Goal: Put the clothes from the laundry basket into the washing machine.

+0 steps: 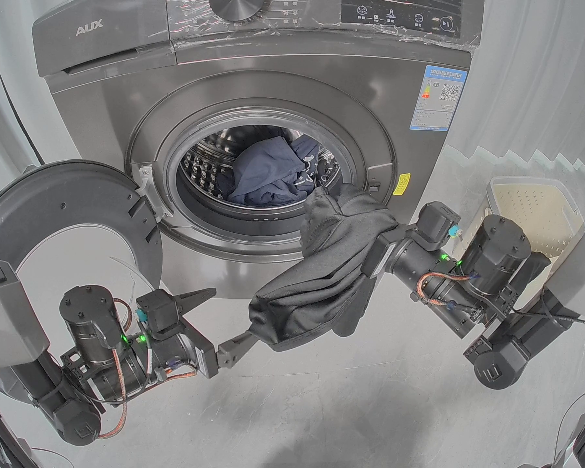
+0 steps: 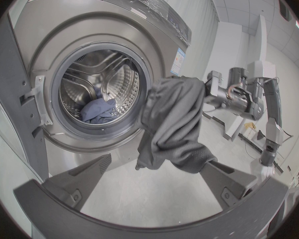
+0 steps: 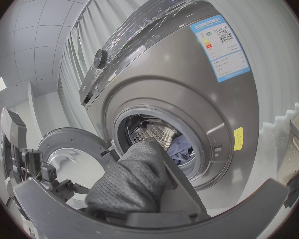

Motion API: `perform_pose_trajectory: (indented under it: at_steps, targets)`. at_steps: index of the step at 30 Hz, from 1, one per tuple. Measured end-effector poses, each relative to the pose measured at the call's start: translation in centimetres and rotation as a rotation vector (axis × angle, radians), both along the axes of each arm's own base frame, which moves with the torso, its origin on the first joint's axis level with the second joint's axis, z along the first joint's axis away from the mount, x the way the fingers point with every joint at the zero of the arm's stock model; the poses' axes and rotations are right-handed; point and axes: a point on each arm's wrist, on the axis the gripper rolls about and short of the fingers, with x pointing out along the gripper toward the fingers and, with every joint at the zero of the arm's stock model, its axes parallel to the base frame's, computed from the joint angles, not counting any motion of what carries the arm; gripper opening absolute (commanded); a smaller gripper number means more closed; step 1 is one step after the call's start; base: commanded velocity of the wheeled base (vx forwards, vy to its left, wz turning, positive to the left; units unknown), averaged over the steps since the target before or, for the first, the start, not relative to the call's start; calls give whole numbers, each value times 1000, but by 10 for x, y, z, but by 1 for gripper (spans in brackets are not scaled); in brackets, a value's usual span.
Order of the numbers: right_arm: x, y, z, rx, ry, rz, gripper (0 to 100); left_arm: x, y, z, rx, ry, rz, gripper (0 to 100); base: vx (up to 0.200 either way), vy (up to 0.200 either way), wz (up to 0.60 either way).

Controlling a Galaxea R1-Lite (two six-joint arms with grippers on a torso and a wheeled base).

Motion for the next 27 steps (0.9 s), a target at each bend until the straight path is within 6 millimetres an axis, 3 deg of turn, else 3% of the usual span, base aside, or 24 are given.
perform_pose_trajectory:
  at_steps: [10, 21, 27]
  targets:
    - [8, -11, 12, 23, -35, -43, 0, -24, 10, -26, 151, 57, -132, 100, 0, 0, 0]
    - [-12, 30, -2, -5, -12, 82, 0, -10, 2, -19, 123, 3, -124, 100, 0, 0, 0]
    - [-12, 54, -12, -11, -15, 133, 0, 1, -4, -13, 95, -29, -109, 100, 0, 0, 0]
